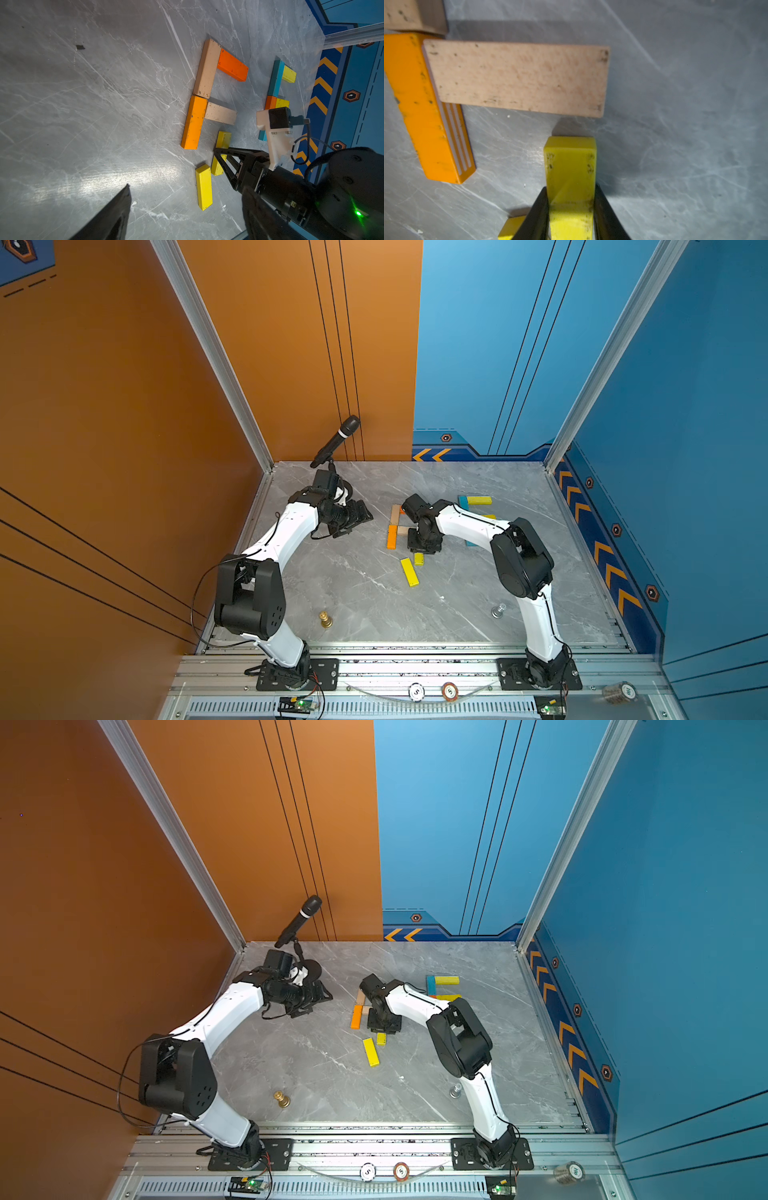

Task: Assemble the number 6 with building blocks
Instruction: Assemble the building block at the center of the board.

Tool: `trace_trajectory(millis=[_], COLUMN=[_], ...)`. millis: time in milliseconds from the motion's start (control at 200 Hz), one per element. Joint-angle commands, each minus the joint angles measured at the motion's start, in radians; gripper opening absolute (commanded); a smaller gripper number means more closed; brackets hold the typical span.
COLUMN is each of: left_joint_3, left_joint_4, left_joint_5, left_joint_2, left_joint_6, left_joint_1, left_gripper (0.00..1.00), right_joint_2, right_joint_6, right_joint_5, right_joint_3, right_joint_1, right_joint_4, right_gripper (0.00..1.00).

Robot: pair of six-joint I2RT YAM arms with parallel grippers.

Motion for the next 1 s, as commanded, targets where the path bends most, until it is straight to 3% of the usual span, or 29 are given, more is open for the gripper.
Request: trace_trajectory(millis=[0,996], left_joint_3=[-0.014,-0.013], left_joint_4=[0.008,0.008], left_joint_5=[0.025,0.029], left_joint_2=[-0.016,-0.005], left_joint_6=[-0.002,-0.002], left_joint_1=[0.01,0.009], left_gripper=[0.84,0.84], right_joint_2=[0.028,0.064], right_joint_6=[0.015,0.032], right_joint_5=[0.036,0.089], right_joint_3=[0.023,0.066], right_joint_1=[-0.004,-0.01], right_joint_4=[-0.035,-0.059], right_gripper=[0.35,0.36])
